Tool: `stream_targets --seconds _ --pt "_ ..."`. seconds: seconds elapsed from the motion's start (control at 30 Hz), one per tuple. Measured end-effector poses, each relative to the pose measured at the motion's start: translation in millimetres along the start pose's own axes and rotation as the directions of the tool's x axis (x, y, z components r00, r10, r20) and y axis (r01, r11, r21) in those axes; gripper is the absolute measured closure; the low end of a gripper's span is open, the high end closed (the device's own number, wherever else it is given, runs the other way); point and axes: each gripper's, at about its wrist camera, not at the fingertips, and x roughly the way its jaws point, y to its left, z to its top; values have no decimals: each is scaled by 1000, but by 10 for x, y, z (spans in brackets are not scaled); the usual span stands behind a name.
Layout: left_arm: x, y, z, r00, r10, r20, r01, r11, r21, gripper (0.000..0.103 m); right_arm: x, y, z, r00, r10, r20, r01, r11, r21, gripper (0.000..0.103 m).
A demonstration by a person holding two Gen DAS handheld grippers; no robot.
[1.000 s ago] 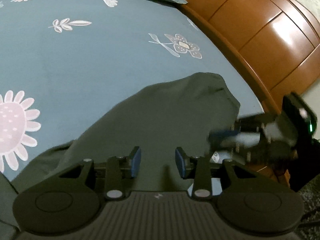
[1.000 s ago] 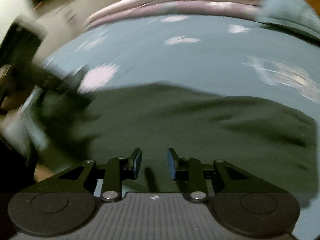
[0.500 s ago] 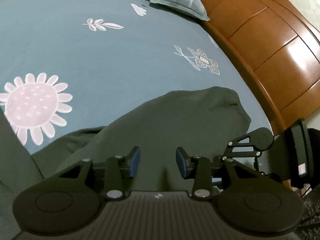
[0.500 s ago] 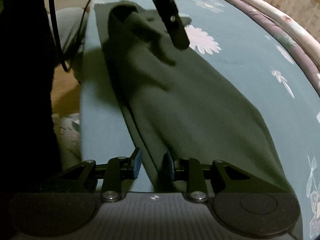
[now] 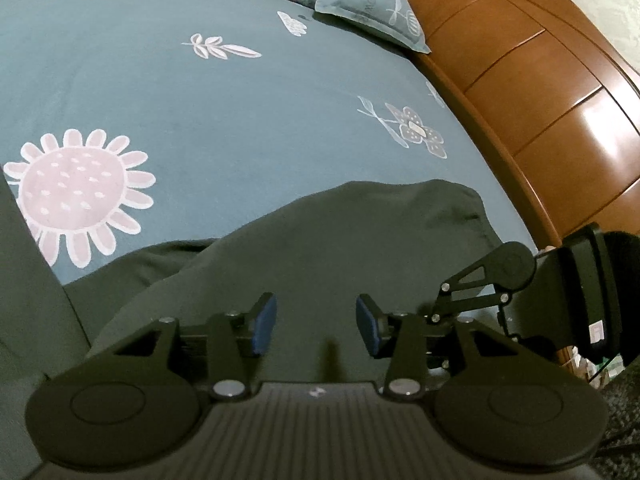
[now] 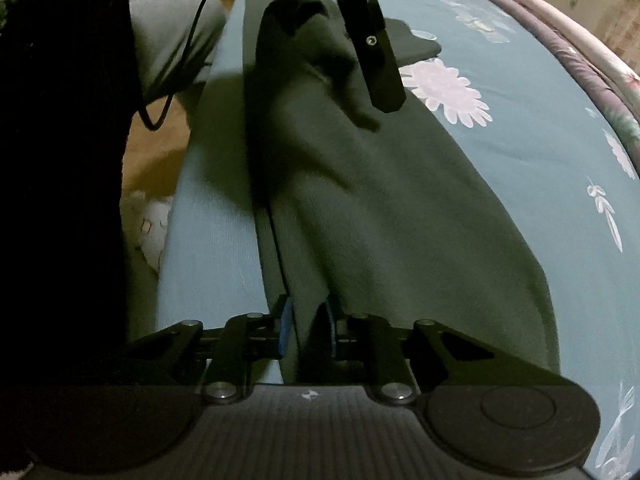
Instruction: Fold clothes
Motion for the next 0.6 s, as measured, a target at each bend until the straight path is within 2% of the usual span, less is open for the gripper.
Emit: stream_targets --seconds 0.1,0.2,0.23,0.4,0.5,0.6 --pt "35 -16 -19 1000 -1 -13 1 1000 12 58 16 -37 19 1000 12 -17 -12 1000 -24 87" --pt "71 -31 -39 1000 -2 -26 3 1000 24 58 14 -79 51 999 36 -32 -36 999 -22 99" --pt "82 -36 -45 1000 -3 -30 3 1000 28 58 -30 -79 47 997 63 -37 -64 998 -6 101" --pt "141 -63 -78 999 -4 -51 6 999 48 56 -173 -122 -15 982 176 -62 -172 983 62 100" --pt "177 -78 -97 998 -4 -64 8 998 60 55 -123 -145 -47 983 161 -83 -151 982 118 95" --pt "169 -77 -70 998 -7 -56 11 997 70 55 -233 -190 -24 989 143 -37 -135 976 171 90"
